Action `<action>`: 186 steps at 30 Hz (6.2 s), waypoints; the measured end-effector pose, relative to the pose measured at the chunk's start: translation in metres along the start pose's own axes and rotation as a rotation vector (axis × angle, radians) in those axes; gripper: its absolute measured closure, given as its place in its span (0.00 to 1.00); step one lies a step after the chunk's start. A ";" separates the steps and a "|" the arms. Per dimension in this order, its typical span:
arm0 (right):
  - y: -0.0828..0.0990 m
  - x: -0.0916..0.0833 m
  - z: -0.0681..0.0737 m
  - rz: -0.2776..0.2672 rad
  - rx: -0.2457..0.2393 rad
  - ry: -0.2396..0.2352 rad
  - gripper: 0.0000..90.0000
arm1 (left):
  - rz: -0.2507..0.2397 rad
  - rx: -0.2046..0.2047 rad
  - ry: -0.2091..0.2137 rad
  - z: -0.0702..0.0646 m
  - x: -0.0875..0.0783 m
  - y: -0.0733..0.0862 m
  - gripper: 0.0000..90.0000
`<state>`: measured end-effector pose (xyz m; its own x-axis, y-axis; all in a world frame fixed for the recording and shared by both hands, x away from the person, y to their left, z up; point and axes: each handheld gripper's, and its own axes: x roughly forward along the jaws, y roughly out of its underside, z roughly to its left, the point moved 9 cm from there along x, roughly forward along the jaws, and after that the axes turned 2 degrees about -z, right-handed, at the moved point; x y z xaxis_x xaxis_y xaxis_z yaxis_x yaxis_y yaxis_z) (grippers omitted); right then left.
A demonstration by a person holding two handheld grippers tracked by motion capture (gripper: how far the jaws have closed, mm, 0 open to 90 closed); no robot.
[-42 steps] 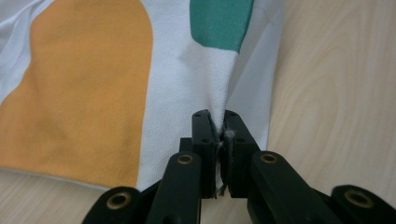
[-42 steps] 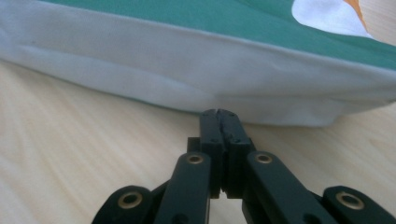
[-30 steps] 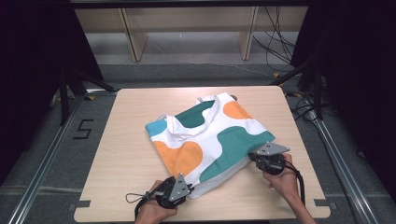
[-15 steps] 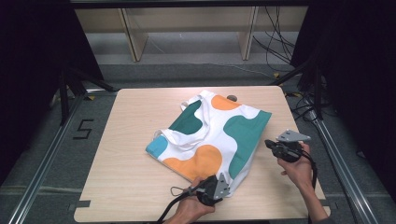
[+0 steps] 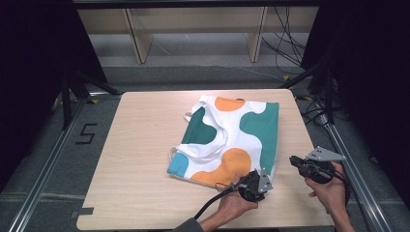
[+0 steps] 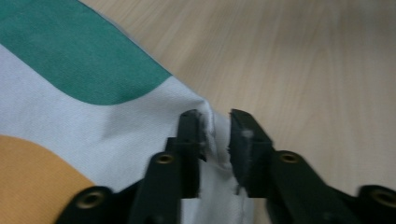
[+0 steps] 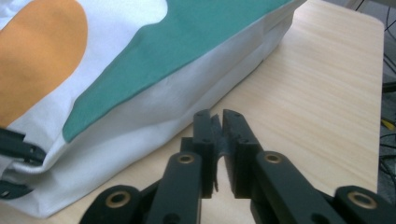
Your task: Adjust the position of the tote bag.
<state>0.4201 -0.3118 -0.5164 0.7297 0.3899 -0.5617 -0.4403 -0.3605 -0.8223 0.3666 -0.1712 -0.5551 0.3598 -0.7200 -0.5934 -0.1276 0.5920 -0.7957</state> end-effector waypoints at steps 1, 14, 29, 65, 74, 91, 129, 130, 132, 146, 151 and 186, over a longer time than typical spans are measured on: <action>0.002 -0.001 0.004 0.007 0.031 -0.011 0.89 | 0.000 0.008 0.004 0.001 -0.007 -0.001 0.68; -0.005 -0.011 0.063 0.011 0.149 -0.145 0.47 | -0.048 -0.229 -0.230 0.102 -0.168 0.069 0.37; 0.009 0.008 0.096 0.112 0.117 -0.210 0.41 | 0.049 -0.510 -0.273 0.160 -0.190 0.166 0.32; -0.021 0.092 -0.037 0.143 -0.038 0.097 0.77 | 0.069 -0.157 0.045 -0.005 -0.088 0.090 0.86; -0.044 0.049 -0.033 0.020 0.049 0.099 0.60 | 0.009 -0.156 0.118 -0.030 -0.041 0.051 0.86; -0.031 0.013 0.123 0.131 -0.106 -0.301 0.44 | -0.068 -0.244 0.064 0.032 -0.129 0.052 0.39; 0.003 0.012 0.160 0.252 -0.331 -0.198 0.72 | 0.044 -0.432 -0.226 0.119 -0.199 0.160 0.31; 0.005 0.012 0.160 0.261 -0.351 -0.194 0.72 | 0.044 -0.419 -0.229 0.120 -0.199 0.160 0.31; 0.009 0.011 0.158 0.280 -0.396 -0.165 0.73 | 0.037 -0.440 -0.231 0.121 -0.199 0.161 0.31; 0.025 -0.021 0.104 0.249 -0.289 -0.071 0.99 | 0.047 -0.463 -0.374 0.155 -0.216 0.177 0.31; 0.024 -0.030 0.074 0.194 -0.243 -0.035 0.99 | 0.097 -0.408 -0.388 0.157 -0.194 0.172 0.33; 0.030 -0.025 0.065 0.206 -0.249 -0.012 0.90 | 0.076 -0.201 -0.469 0.194 -0.148 0.136 0.89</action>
<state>0.3547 -0.2769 -0.5331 0.6315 0.2962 -0.7165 -0.4356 -0.6290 -0.6440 0.4753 0.0862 -0.5525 0.7123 -0.4107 -0.5693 -0.3284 0.5217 -0.7873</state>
